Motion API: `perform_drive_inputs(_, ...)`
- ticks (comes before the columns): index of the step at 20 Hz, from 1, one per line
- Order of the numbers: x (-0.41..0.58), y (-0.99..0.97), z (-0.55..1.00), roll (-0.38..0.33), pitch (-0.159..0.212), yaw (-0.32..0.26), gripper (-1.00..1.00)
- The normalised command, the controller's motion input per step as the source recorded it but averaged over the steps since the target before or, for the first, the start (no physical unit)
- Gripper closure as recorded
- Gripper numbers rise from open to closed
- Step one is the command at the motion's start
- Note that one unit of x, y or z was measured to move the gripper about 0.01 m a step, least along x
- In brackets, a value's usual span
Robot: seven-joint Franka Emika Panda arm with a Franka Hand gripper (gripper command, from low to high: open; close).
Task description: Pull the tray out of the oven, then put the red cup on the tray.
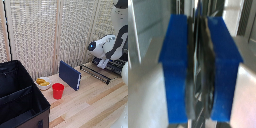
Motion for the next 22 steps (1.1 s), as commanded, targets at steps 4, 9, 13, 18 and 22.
perform_drive_inputs(4,0.174,0.8,0.0,0.149,0.093,0.0,1.0)
perform_drive_inputs(9,0.105,0.86,0.05,0.068,0.083,-0.019,1.0)
perform_drive_inputs(13,0.001,0.78,0.15,-0.002,0.053,-0.057,1.0)
perform_drive_inputs(18,0.082,0.41,0.03,-0.051,0.034,-0.074,1.0)
perform_drive_inputs(22,0.118,0.08,-0.03,0.011,0.031,0.022,-1.0)
